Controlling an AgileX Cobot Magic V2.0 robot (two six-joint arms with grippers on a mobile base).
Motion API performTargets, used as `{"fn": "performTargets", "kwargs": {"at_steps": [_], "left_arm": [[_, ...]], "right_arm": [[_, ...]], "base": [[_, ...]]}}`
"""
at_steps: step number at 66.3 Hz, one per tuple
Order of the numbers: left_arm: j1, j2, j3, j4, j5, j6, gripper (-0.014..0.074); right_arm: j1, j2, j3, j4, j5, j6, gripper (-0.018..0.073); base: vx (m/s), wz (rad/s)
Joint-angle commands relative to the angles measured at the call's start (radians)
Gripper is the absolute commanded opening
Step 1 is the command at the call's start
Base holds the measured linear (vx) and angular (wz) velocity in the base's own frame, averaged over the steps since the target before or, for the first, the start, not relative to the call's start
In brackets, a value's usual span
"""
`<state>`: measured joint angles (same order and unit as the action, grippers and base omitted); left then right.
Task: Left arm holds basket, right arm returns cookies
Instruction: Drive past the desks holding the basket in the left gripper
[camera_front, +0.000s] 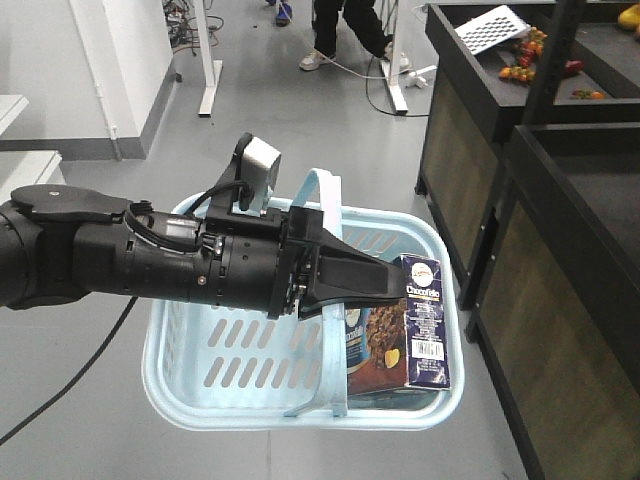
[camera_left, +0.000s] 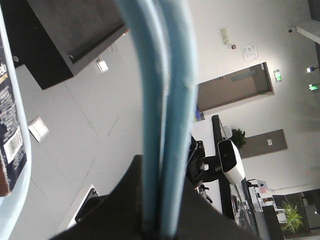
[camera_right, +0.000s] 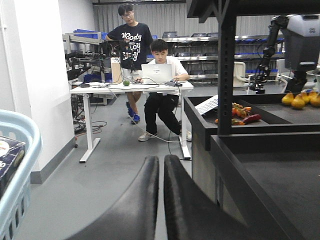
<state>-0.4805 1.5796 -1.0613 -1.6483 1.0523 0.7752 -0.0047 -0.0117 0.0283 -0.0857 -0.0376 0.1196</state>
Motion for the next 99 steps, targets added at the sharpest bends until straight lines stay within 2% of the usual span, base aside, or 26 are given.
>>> {"fn": "performTargets", "kwargs": {"at_steps": [1, 99], "left_arm": [[-0.004, -0.049, -0.027, -0.124, 0.053, 0.015, -0.0003], [-0.004, -0.049, -0.027, -0.124, 0.053, 0.015, -0.0003]], "right_arm": [[-0.005, -0.012, 0.018, -0.002, -0.077, -0.007, -0.0011], [-0.005, -0.012, 0.018, -0.002, -0.077, -0.007, -0.0011]], "base": [[0.37, 0.12], [0.34, 0.08]]}}
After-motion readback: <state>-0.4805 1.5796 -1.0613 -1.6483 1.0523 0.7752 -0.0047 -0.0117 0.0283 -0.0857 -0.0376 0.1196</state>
